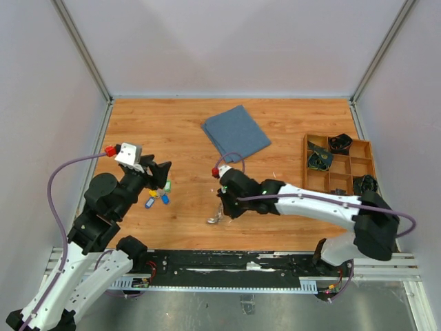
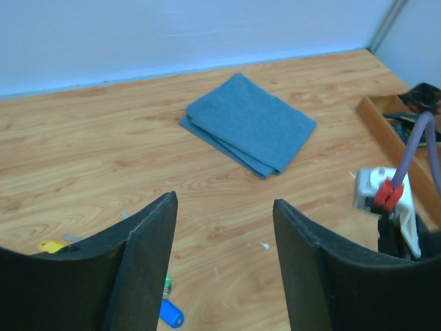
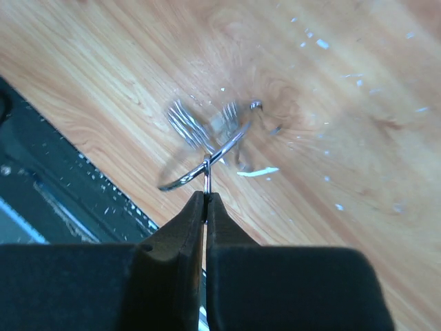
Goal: Put the keys on the keyring
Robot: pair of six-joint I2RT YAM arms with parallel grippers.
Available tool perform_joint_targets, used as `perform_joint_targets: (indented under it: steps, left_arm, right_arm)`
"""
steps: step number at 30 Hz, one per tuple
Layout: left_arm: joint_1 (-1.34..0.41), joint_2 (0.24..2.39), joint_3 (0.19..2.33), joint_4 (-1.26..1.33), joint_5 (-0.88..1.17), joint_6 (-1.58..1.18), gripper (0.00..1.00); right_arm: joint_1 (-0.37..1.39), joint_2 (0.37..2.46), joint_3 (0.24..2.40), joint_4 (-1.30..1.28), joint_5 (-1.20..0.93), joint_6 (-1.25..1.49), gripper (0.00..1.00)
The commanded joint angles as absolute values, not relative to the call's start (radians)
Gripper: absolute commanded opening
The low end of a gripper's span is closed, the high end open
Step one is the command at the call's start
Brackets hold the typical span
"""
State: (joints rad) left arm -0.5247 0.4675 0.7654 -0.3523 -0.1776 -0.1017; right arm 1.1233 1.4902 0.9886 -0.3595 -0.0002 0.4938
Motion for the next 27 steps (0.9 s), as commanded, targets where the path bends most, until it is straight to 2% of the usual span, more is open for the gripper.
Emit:
perform_joint_targets:
  steps: [1,3,7,11,18,21,27]
  left_arm:
    - [-0.518,0.491,0.765,-0.265,0.014,-0.039,0.68]
    - [-0.519,0.502,0.766,-0.247,0.055,-0.042,0.74]
    - [-0.518,0.574,0.755,-0.240,-0.004,-0.116,0.75]
    - [-0.518,0.681,0.747,-0.283,-0.152,-0.222,0.74]
    - [-0.499,0.785,0.758,-0.321,-0.282,-0.331,0.78]
    - [-0.421,0.815,0.773,-0.356,-0.274,-0.354,0.79]
    - [-0.123,0.903,0.732,-0.415,-0.219,-0.417,0.84]
  right_arm:
    - [1.033,1.333,0.969,-0.419,-0.173,0.244,0.01]
    - [0.998,1.262,0.967,-0.449,-0.191,0.179,0.01]
    - [0.910,1.207,0.978,-0.508,-0.217,0.158,0.01]
    - [0.880,1.255,0.986,-0.504,-0.303,0.159,0.01]
    - [0.897,1.378,1.049,-0.408,-0.398,0.203,0.01]
    - [0.899,1.403,1.062,-0.346,-0.429,0.233,0.01]
    - [0.905,1.409,1.050,-0.318,-0.421,0.243,0.00]
